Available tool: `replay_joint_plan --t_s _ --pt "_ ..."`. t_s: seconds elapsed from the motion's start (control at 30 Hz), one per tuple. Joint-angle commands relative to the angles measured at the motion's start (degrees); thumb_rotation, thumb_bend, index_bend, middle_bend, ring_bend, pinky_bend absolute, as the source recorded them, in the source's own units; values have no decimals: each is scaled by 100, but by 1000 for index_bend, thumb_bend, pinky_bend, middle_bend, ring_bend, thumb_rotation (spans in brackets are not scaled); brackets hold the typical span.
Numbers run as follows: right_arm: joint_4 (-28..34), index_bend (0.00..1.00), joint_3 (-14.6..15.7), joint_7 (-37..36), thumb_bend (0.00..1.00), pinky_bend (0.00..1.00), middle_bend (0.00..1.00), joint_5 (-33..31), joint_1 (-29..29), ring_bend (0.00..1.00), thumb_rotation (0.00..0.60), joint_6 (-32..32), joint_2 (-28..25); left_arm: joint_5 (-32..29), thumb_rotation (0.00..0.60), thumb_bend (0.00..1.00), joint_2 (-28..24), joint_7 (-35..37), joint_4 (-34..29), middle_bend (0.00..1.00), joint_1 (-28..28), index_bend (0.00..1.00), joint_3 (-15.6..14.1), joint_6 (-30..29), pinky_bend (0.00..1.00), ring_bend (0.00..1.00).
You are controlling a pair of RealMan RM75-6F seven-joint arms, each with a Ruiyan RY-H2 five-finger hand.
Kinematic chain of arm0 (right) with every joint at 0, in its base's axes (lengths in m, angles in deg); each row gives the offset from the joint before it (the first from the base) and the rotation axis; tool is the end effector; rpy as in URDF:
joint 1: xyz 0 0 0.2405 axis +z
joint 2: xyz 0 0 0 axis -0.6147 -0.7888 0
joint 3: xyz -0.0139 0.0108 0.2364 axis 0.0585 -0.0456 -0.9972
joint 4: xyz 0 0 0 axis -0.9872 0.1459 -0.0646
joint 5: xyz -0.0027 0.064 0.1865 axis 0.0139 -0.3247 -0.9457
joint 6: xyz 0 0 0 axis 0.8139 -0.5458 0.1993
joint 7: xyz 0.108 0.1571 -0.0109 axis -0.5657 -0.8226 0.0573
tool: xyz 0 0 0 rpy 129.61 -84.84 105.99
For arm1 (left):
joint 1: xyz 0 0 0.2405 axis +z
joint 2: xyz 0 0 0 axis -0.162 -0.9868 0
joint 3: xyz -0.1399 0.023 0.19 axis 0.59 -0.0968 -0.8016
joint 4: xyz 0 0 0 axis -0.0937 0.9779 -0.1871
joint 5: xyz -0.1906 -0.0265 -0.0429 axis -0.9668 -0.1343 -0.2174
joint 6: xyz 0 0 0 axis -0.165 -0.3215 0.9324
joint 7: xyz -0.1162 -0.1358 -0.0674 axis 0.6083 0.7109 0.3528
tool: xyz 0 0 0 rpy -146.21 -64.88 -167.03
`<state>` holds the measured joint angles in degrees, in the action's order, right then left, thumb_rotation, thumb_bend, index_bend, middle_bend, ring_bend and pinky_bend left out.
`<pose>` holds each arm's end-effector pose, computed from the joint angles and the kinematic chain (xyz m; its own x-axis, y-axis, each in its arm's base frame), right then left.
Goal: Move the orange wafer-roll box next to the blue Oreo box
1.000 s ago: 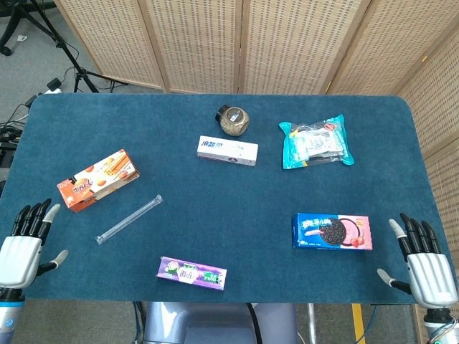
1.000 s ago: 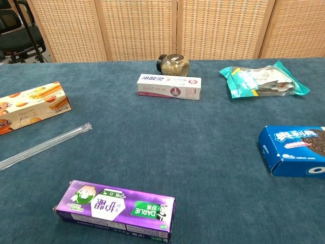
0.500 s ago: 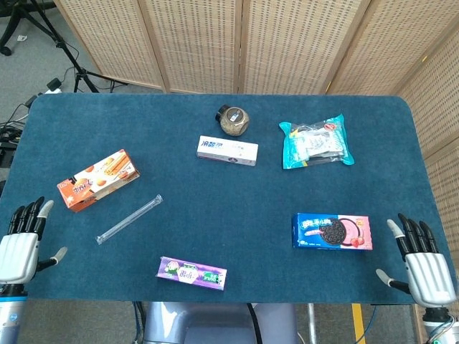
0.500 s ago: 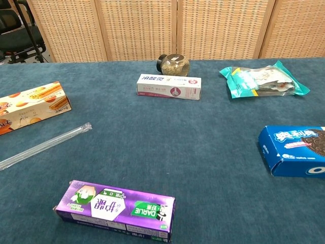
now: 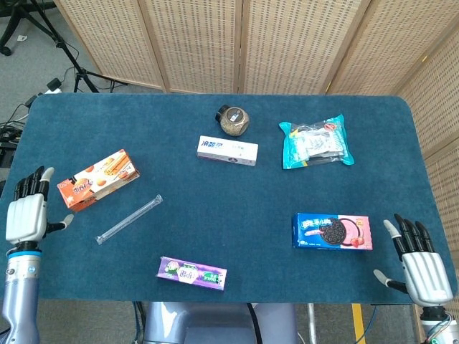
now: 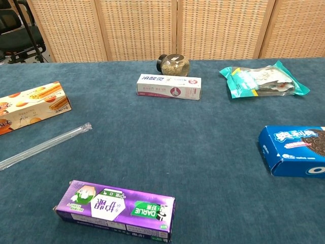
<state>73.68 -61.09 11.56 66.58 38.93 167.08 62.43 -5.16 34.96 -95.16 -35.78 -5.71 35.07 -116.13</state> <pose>-0.2834 -0.1975 0.1475 0.4571 0.0021 0.8894 -0.8873 -0.0675 0.4562 -0.2613 0.3016 0.1334 0.3499 0.0474 0.9356 0.9080 0.2284 -0.3512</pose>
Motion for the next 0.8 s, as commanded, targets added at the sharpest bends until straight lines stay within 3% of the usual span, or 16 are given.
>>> replay_joint_plan --t_s 0.03,0.27,0.53,0.8 --pt "-5 46 2 2 131 0 0 -4 9 0 600 -17 5 -821 600 180 26 -496 3 0 -497 1 343 470 0 0" --pt "-20 46 7 2 131 0 0 -7 28 0 600 -50 22 -1933 600 102 145 -923 357 0 -1122 1 614 989 0 0" --pt "-68 46 -8 -60 131 0 0 -29 42 0 600 -53 41 -3310 600 92 382 -1329 1335 0 -1911 1 725 1576 0 0" --pt "-90 46 -11 -54 131 0 0 -58 64 0 600 -92 65 -3831 600 89 556 -1403 1958 0 -2302 1 591 1772 0 0"
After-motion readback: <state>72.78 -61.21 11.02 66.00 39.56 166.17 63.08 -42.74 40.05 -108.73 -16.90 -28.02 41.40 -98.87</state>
